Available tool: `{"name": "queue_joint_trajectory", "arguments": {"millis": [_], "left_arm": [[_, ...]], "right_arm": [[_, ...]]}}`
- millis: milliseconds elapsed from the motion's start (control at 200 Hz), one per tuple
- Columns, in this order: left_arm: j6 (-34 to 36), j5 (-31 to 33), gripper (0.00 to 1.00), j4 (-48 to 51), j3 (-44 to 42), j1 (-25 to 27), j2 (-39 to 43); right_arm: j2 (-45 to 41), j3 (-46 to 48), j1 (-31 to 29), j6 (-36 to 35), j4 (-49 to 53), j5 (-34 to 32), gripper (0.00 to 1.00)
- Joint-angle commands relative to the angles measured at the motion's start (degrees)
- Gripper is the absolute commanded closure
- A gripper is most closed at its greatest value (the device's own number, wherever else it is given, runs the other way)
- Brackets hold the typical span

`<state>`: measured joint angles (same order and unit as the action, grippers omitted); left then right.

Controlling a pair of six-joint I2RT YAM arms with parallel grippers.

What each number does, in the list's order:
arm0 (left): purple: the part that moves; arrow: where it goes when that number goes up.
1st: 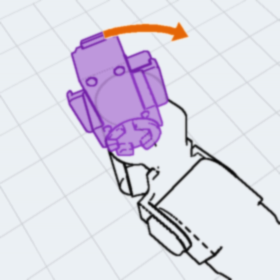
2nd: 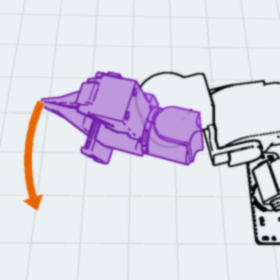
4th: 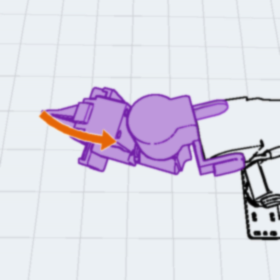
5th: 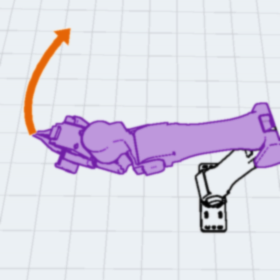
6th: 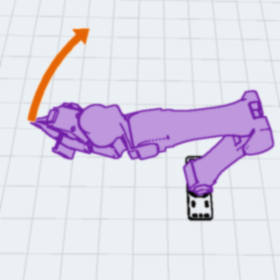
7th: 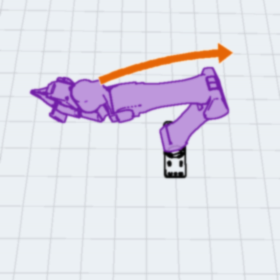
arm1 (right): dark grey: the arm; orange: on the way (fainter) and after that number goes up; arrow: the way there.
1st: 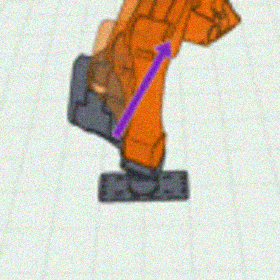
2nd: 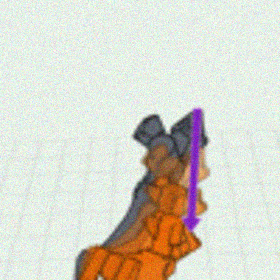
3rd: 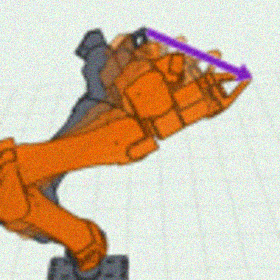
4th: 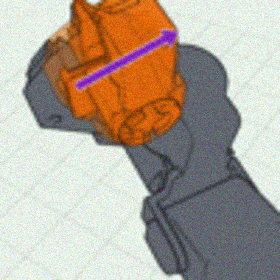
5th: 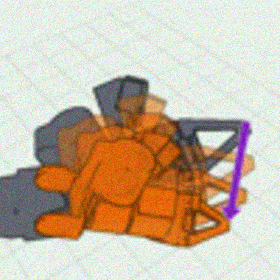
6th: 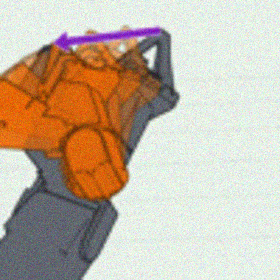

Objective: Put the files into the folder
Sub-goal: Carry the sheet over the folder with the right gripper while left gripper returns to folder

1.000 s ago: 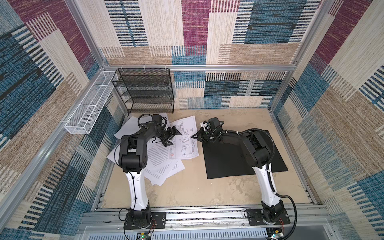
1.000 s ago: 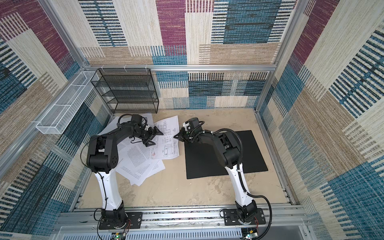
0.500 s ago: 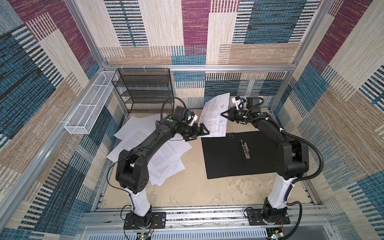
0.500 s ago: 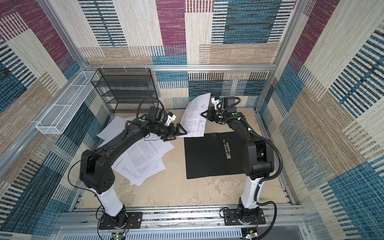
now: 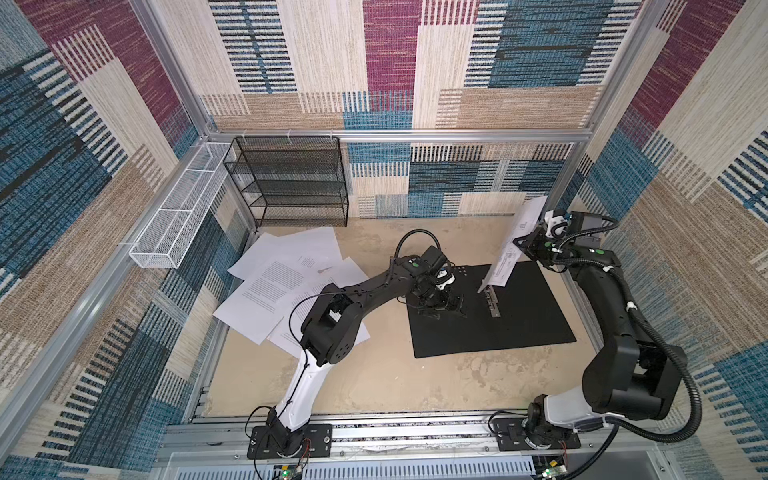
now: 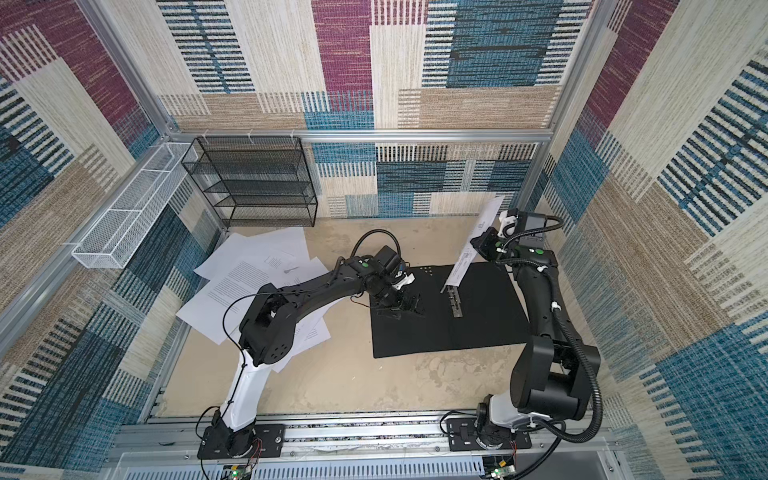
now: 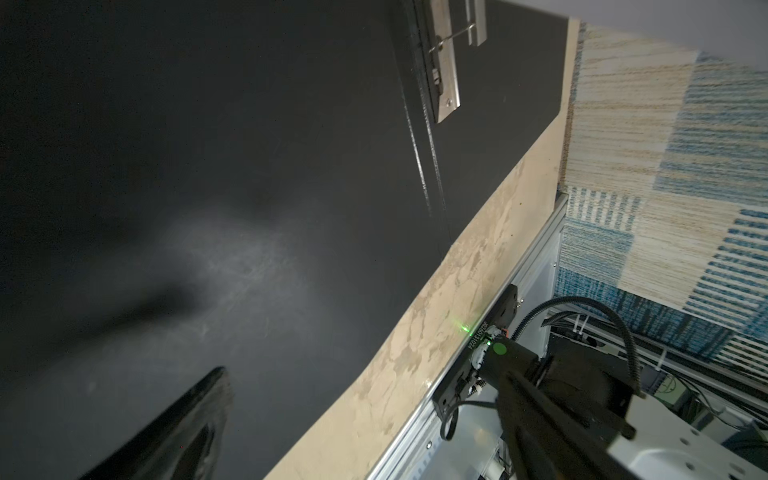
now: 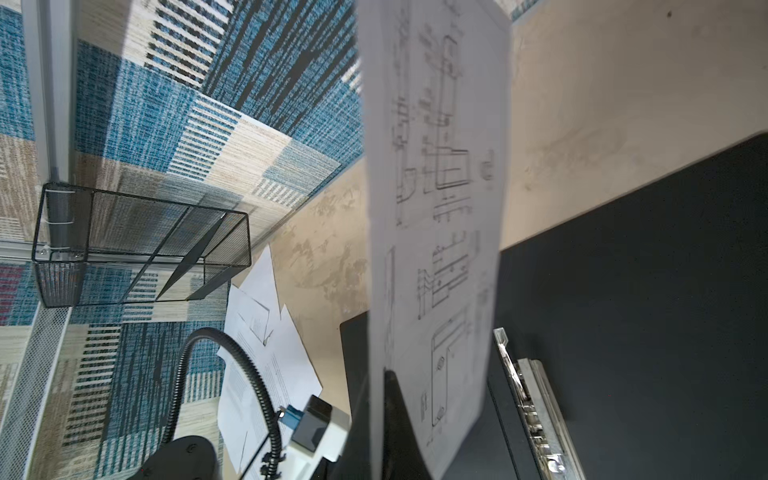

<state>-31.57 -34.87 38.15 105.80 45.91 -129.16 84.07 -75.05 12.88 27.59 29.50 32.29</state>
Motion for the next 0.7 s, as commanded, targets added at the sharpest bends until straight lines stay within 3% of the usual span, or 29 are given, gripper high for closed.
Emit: {"name": "queue_joint_trajectory", "arguments": {"millis": [0, 255, 476, 696], "left_arm": [[-1.5, 2.1, 0.01, -0.1, 0.7, -0.1, -2.1], [-3.6, 15.1, 0.01, 3.8, -2.7, -2.8, -5.8], [-4.6, 16.3, 0.01, 3.7, -9.5, -9.9, -5.3], [-3.5, 16.6, 0.0, 2.7, -16.5, -16.4, -2.7]], "right_arm": [[-0.8, -1.7, 0.1, -2.4, 1.8, -2.8, 1.0], [0.1, -3.6, -0.1, -4.8, 2.2, 1.6, 1.0], [3.6, -7.8, -4.6, -6.0, 2.2, 4.2, 1.0], [6.6, -12.8, -8.0, -5.6, 1.5, 13.4, 1.0]]}}
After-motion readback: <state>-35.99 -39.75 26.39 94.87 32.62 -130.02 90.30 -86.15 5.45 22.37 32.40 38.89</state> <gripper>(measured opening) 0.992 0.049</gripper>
